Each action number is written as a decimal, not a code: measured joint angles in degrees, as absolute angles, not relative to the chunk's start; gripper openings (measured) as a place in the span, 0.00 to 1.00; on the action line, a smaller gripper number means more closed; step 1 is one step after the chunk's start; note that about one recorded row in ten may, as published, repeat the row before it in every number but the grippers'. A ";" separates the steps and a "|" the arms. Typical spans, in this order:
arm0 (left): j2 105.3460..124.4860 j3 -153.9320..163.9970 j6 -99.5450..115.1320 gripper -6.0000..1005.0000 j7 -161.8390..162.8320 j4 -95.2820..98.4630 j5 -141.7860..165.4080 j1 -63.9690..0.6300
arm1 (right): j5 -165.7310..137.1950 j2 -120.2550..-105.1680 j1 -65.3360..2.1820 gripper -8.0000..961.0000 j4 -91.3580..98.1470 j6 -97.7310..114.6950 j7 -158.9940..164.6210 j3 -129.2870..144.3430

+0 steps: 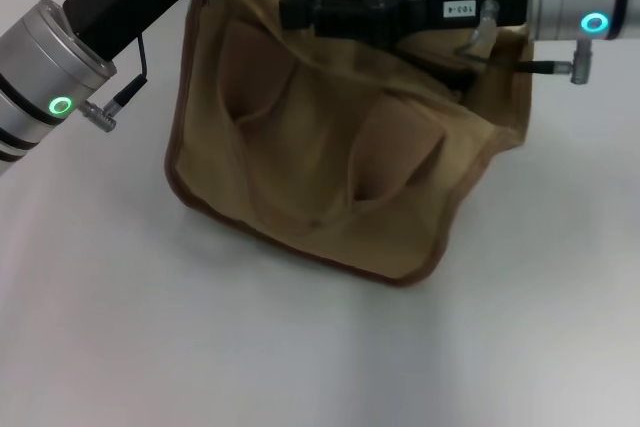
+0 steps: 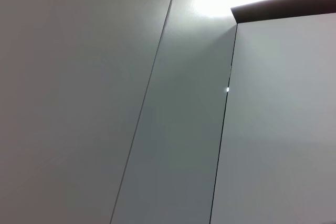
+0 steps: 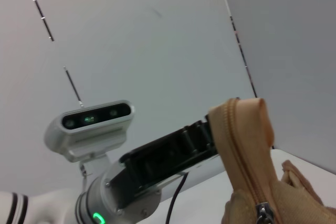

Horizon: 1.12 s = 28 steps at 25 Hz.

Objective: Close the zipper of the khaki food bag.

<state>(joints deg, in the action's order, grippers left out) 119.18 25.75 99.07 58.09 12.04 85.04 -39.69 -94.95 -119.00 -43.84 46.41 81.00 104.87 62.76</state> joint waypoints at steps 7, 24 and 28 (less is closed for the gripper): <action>119.17 25.75 98.96 0.09 58.09 12.04 85.04 -39.78 | -94.76 -119.21 -45.66 0.33 43.92 81.37 104.65 63.18; 119.18 25.75 98.80 0.09 58.03 11.38 84.96 -40.05 | -93.82 -119.18 -46.56 0.41 43.09 82.00 103.63 63.29; 119.18 25.75 98.71 0.09 58.01 11.26 84.98 -40.11 | -93.84 -119.15 -46.58 0.42 42.77 82.32 103.62 63.30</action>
<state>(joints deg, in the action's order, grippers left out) 119.18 25.75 98.71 58.01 11.26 84.98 -40.10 -93.84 -119.15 -46.58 42.77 82.32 103.62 63.30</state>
